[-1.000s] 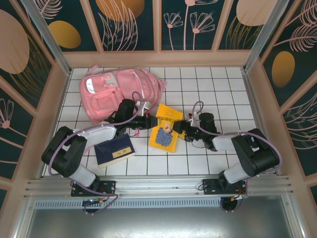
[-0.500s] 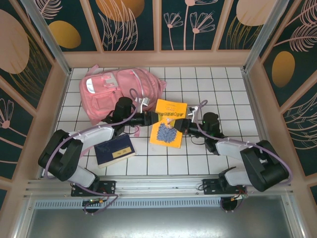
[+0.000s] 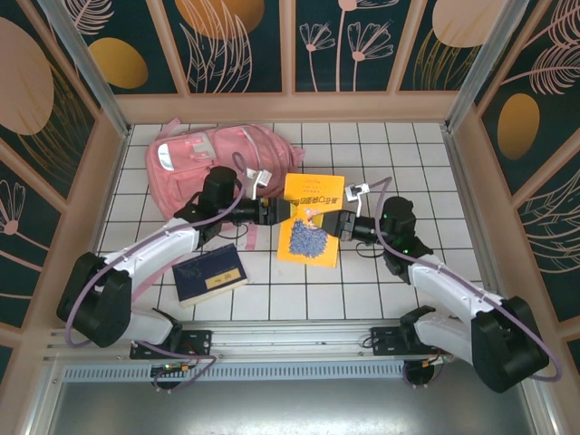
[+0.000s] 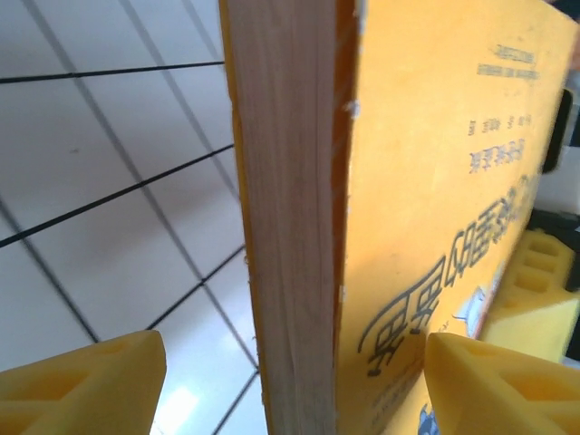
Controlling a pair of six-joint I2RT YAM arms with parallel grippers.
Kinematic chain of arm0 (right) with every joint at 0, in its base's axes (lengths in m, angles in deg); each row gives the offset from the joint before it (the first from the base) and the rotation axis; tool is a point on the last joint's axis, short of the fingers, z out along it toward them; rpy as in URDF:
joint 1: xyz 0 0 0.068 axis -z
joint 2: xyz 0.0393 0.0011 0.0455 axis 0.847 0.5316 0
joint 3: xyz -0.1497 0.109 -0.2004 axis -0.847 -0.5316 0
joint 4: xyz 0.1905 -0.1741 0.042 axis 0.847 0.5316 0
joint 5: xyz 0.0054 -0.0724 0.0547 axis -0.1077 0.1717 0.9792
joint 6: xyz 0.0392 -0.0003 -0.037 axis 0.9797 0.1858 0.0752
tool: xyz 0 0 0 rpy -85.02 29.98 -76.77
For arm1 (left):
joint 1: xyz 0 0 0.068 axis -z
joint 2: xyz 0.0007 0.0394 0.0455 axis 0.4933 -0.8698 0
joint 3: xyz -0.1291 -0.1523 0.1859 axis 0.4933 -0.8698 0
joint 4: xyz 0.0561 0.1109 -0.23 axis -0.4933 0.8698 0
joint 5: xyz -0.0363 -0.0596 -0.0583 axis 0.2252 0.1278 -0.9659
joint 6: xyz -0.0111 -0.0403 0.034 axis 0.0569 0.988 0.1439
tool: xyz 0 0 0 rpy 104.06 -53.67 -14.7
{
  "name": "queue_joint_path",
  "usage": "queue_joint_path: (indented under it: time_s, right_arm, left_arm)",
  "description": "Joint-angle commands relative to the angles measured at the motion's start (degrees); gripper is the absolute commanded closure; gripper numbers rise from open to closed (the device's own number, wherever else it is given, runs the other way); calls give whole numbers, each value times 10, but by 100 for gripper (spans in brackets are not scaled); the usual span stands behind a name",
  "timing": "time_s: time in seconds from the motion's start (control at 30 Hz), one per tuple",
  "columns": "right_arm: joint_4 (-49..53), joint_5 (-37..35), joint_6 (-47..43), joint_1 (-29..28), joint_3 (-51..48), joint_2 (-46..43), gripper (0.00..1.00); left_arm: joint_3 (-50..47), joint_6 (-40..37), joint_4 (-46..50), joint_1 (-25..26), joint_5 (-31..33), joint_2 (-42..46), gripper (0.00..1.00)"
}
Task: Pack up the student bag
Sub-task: Pick up the book at the center of the table, then pass the book.
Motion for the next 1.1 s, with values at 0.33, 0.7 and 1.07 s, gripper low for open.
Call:
queue_joint_path:
  time_s: [0.33,0.7,1.07]
  right_arm:
    - [45,70,-64,-11,97,-37,100]
    - [59,-83,-55,-40,83,-67,39]
    - [-309,-413,23,-177,-85,-156,7]
  left_arm:
    - [-19,102,-237,-5,-186,87,70]
    - [-37,175,-355,-5,-102,100,100]
    - [-91,334,-589,-2,148,117,100]
